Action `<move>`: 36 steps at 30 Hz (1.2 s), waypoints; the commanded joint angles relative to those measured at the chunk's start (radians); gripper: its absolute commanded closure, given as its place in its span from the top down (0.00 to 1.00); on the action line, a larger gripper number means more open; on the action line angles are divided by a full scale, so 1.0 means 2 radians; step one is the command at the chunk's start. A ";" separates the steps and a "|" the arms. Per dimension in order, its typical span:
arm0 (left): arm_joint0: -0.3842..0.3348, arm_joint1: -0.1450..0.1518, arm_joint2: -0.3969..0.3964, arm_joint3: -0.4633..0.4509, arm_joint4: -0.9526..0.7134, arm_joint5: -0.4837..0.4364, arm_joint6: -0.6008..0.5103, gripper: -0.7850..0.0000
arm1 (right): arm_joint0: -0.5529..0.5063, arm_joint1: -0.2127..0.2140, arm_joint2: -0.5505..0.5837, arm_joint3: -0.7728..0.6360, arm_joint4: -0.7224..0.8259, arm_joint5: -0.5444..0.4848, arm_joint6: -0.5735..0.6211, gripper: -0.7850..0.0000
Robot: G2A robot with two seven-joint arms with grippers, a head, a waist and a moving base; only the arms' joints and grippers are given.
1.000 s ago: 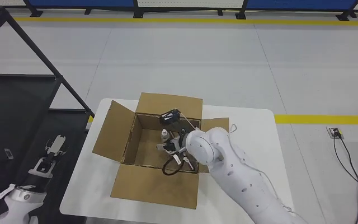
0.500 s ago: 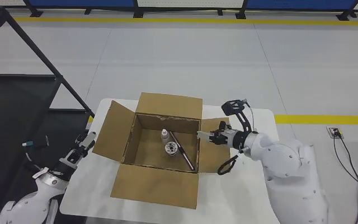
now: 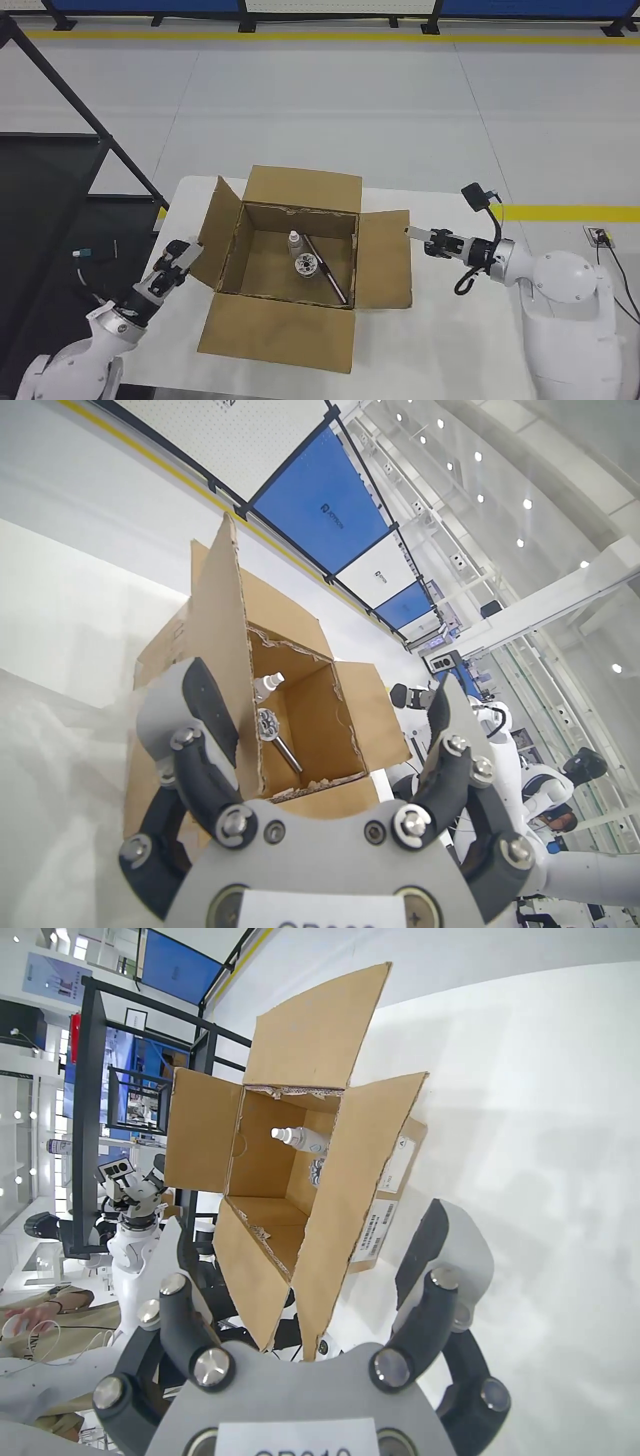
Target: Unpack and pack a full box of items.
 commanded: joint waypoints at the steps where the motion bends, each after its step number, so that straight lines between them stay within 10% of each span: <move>1: 0.000 0.000 0.005 -0.005 0.001 0.001 -0.001 1.00 | 0.000 0.000 0.000 0.000 0.000 0.000 0.000 1.00; 19: -0.040 -0.004 0.082 0.025 0.022 0.015 -0.026 1.00 | 0.055 0.008 -0.078 0.109 0.169 -0.062 0.065 1.00; 36: -0.090 -0.010 0.134 0.090 0.028 0.031 -0.028 1.00 | 0.092 -0.002 -0.221 0.118 0.172 -0.098 -0.020 1.00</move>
